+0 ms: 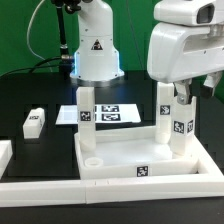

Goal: Assemble desk

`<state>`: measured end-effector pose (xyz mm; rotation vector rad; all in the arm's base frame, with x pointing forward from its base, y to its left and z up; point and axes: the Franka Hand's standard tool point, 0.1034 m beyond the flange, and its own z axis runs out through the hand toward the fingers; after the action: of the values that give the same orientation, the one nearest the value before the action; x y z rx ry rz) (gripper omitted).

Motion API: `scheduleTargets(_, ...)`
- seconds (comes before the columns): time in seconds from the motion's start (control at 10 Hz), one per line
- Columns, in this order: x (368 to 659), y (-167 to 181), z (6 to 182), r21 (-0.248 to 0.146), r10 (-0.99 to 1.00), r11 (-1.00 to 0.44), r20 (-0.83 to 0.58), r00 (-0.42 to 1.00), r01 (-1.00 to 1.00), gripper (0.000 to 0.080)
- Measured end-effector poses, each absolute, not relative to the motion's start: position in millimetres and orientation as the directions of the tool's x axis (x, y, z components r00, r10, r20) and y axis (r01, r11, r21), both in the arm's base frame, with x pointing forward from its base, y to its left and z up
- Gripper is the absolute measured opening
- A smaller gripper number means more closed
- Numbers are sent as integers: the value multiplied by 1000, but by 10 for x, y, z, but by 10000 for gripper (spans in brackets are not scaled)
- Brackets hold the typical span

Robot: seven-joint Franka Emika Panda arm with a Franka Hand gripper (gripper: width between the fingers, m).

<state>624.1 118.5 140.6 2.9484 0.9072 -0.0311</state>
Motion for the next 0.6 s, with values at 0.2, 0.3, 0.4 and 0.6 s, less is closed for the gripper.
scheduleTargets(0.2, 6012, 1186, 1320, 2, 534, -842, -140, 834, 540, 636)
scheduleTargets(0.3, 5991, 1192, 1291, 2, 540, -838, -136, 831, 545, 636)
scheduleTargets(0.4, 5939, 1153, 1242, 9, 538, -840, -118, 834, 543, 647)
scheduleTargets(0.6, 5890, 1056, 1193, 10, 523, -849, -115, 844, 528, 649)
